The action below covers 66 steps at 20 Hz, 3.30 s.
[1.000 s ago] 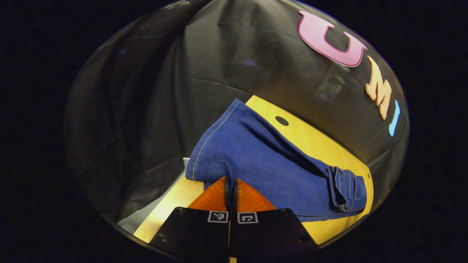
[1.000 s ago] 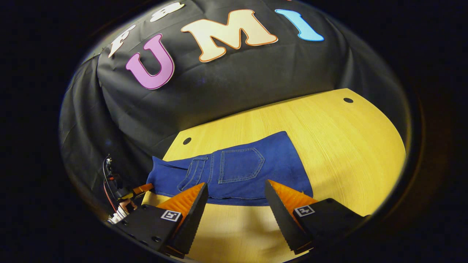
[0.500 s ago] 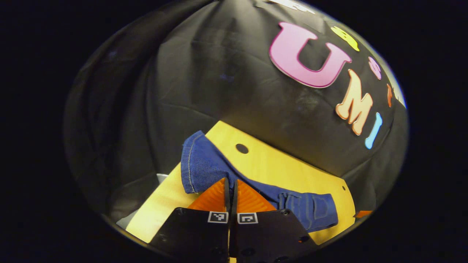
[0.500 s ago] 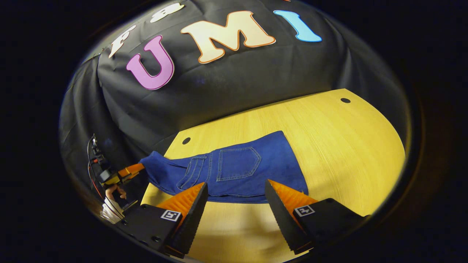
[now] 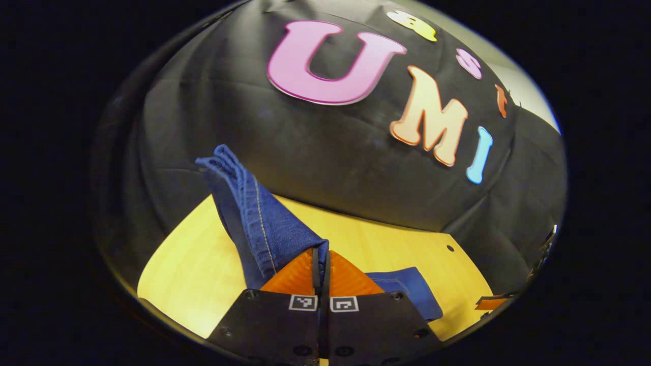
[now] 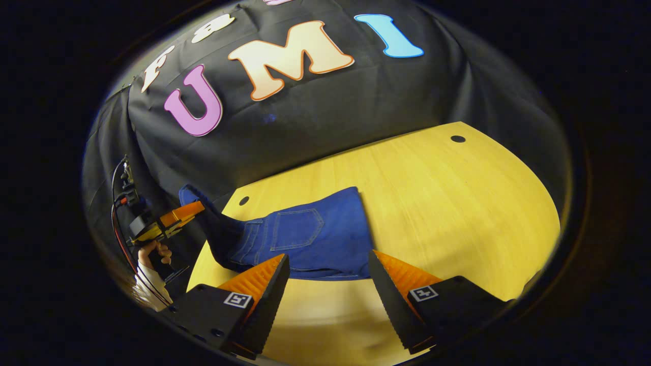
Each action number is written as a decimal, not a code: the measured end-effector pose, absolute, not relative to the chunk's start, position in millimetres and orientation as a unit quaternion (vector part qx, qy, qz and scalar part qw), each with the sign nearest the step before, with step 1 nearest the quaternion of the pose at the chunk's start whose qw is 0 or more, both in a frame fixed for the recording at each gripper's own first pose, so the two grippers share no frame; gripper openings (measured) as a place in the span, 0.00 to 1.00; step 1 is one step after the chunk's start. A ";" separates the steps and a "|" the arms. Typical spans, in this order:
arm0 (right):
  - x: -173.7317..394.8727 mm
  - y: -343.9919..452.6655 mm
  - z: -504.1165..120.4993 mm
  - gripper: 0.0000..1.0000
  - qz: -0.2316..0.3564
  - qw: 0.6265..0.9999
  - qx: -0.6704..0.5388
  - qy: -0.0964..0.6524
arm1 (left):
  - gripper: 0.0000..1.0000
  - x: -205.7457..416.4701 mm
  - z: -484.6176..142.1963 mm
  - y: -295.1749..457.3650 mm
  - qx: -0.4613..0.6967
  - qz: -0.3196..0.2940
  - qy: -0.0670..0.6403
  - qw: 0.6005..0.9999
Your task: Grasp the waist and the cuffs of the jeans and fold them to make the two legs overlap; first hold the waist and fold one-third of the jeans toward the cuffs, then hold the cuffs and fold the remaining one-third in the same direction to finish folding.
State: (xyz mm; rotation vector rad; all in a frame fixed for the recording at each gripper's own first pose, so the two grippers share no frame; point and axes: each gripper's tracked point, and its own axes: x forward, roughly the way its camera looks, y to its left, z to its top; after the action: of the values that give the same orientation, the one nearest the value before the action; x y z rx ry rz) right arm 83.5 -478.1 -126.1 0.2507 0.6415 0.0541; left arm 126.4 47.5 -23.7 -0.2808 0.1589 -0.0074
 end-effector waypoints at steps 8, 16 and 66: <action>72.0 -537.7 -135.9 0.96 0.012 0.936 0.131 0.326 | 0.00 134.4 -57.4 -111.6 -0.046 -0.105 0.116 0.987; 59.3 -567.2 -157.4 0.96 0.017 0.928 0.126 0.351 | 0.00 118.6 -157.6 -156.4 0.043 -0.107 0.194 0.974; 61.9 -539.5 -47.7 0.96 0.088 0.965 0.104 0.225 | 0.96 5.8 -67.4 -103.9 0.011 0.068 0.146 0.987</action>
State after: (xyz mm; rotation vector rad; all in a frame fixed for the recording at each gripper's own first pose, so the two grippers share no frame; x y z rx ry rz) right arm 61.9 -539.5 -47.7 0.2101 0.4559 0.1779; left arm 5.8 -103.9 -67.4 0.0222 0.2924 0.1374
